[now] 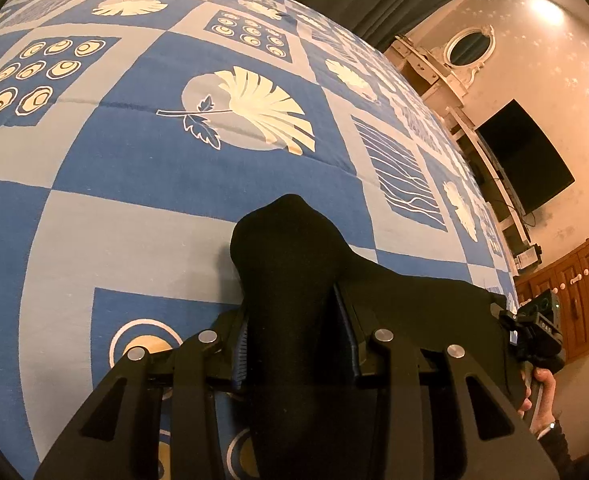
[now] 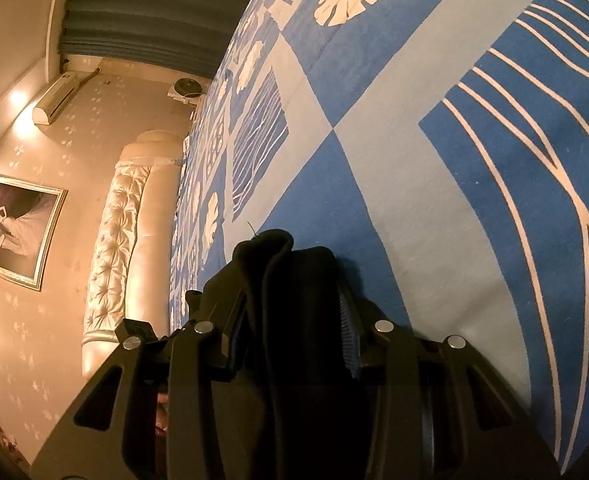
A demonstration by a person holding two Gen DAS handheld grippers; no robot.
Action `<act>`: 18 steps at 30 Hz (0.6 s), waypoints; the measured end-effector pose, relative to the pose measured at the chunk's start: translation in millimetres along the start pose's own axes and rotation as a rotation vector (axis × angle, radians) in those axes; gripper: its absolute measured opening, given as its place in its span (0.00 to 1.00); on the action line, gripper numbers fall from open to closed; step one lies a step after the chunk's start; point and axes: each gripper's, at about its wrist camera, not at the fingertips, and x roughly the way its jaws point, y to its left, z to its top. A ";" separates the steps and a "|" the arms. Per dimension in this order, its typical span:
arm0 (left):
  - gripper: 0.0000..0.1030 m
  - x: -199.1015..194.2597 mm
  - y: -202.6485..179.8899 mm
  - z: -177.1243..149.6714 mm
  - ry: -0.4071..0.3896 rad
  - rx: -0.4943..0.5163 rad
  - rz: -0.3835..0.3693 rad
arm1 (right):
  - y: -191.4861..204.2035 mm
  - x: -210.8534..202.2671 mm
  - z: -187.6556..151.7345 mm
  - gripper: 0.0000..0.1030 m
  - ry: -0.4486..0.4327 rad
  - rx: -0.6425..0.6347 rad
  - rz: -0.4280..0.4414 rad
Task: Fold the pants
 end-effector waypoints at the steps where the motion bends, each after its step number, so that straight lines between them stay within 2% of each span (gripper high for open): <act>1: 0.35 -0.6 0.7 0.5 0.000 -0.003 0.001 | 0.1 0.1 0.0 0.36 -0.001 0.001 -0.001; 9: 0.34 -3.3 10.2 7.2 0.003 -0.032 0.002 | 7.0 7.8 2.1 0.36 -0.004 0.007 0.009; 18: 0.33 -14.3 33.5 28.3 -0.017 -0.055 0.048 | 27.6 42.8 7.5 0.36 0.005 0.004 0.032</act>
